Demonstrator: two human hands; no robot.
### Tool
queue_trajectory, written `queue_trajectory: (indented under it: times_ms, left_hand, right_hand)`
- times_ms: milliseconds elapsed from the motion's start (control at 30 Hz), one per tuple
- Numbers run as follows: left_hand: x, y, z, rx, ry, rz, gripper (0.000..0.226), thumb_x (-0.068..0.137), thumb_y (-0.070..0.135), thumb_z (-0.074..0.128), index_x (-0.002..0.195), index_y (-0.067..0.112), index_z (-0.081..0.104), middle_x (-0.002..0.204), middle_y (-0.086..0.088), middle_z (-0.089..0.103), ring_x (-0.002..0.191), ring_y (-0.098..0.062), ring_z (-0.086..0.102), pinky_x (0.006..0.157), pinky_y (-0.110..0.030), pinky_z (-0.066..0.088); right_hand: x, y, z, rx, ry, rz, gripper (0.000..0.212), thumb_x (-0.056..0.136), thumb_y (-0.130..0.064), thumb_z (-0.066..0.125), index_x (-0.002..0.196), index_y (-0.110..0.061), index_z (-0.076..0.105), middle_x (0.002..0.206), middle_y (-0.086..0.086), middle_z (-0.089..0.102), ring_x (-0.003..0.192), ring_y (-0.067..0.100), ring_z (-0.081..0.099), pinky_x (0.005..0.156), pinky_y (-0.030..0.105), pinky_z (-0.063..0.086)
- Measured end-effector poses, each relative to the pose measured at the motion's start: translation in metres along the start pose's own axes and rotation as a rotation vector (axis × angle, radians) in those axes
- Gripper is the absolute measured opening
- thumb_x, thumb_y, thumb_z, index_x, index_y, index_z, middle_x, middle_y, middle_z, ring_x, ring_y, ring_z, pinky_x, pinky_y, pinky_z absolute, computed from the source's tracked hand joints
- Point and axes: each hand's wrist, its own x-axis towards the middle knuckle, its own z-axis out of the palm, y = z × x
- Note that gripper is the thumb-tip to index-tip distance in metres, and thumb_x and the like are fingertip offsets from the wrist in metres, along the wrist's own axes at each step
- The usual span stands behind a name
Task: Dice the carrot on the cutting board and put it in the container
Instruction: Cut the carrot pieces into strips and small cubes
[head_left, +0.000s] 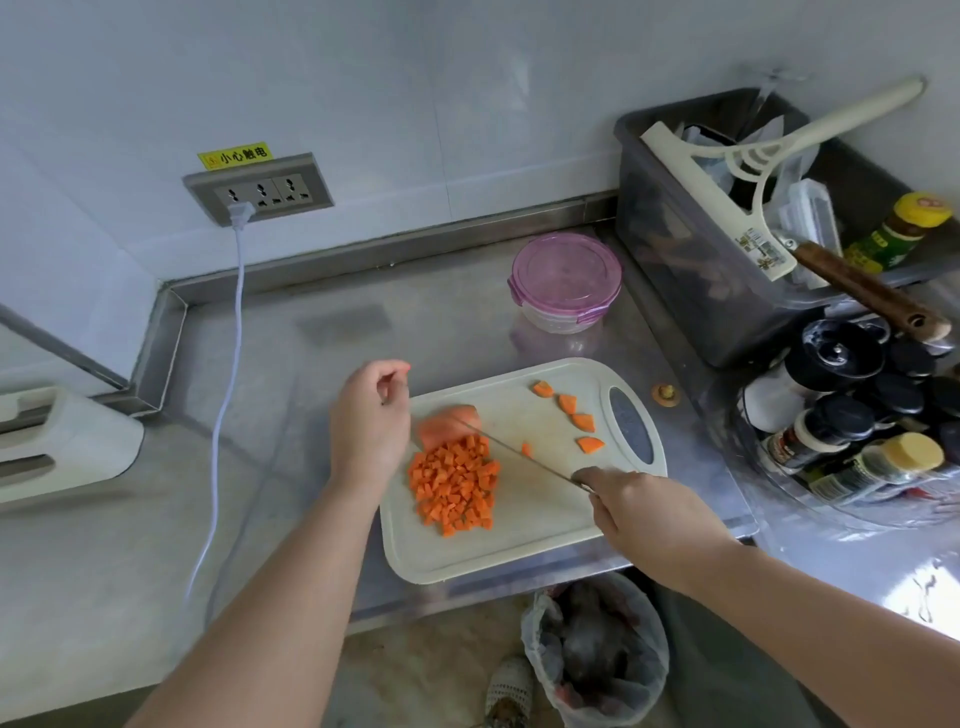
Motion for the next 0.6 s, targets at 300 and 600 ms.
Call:
queue_trajectory:
  times_ms: [300,600]
  left_hand:
    - [-0.016,0.012,0.014,0.470,-0.940,0.383,0.016,0.088,0.024,0.066,0.102,0.024,0.073,0.100,0.008,0.054,0.088,-0.007,0.050,0.073,-0.018,0.034]
    - [-0.005,0.007,0.015,0.509,-0.728,0.344,0.021,0.093,0.012,0.054,0.103,0.018,0.071,0.094,0.012,0.060,0.088,-0.007,0.056,0.073,-0.020,0.037]
  right_hand:
    - [0.021,-0.016,0.005,-0.329,0.011,-0.304,0.048,0.041,-0.008,0.088,0.081,-0.024,0.066,0.049,-0.007,0.023,0.035,0.016,0.018,0.043,0.015,-0.001]
    - [0.008,0.010,-0.004,-0.328,0.065,-0.252,0.053,0.034,-0.004,0.089,0.079,-0.022,0.068,0.043,-0.006,0.034,0.038,0.015,0.017,0.044,0.014,-0.002]
